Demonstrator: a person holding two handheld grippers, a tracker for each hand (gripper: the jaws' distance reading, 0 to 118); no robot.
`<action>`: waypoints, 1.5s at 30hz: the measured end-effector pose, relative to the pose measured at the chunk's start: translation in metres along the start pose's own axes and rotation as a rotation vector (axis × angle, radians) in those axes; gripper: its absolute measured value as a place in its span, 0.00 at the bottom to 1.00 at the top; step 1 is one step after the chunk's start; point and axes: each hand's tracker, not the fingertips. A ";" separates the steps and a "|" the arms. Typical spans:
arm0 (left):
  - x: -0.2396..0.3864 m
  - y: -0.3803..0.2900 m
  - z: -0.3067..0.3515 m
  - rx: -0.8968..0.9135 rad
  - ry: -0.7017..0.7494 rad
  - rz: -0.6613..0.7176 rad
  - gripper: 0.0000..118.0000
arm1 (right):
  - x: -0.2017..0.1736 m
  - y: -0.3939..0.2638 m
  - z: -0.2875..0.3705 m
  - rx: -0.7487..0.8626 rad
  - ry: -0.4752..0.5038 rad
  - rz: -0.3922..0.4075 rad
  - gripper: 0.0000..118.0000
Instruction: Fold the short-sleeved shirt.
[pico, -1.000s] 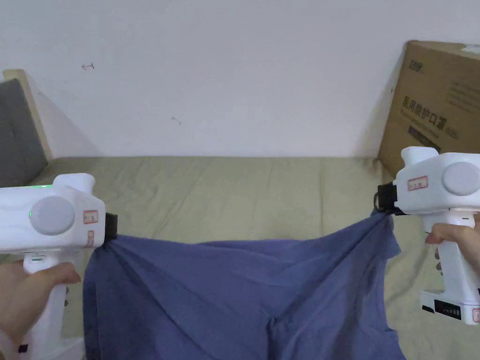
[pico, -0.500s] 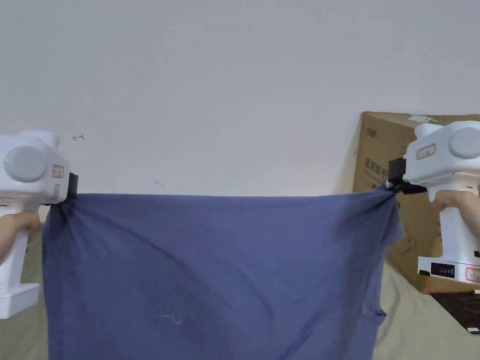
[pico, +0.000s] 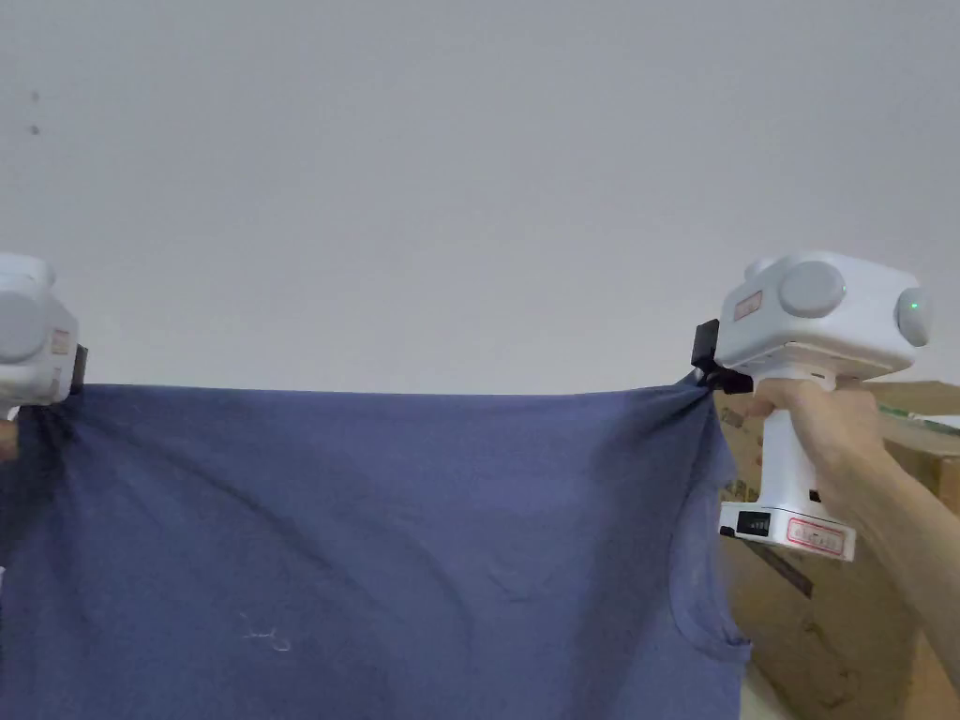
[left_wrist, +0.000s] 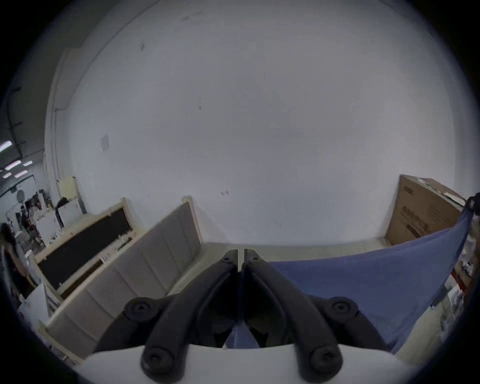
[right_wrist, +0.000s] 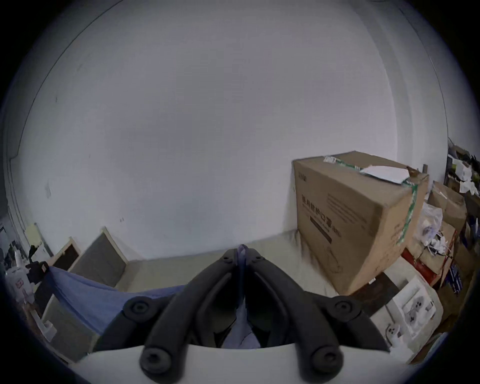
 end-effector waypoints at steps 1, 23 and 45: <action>0.002 0.012 -0.005 0.007 0.002 -0.006 0.02 | -0.004 0.012 -0.004 0.006 0.004 0.005 0.03; 0.109 -0.230 -0.224 -0.259 -0.018 -0.139 0.02 | 0.045 -0.191 -0.234 -0.402 -0.141 0.068 0.03; 0.054 -0.427 -0.110 -0.547 -0.102 -0.126 0.02 | 0.101 -0.400 -0.124 -0.615 -0.153 0.082 0.03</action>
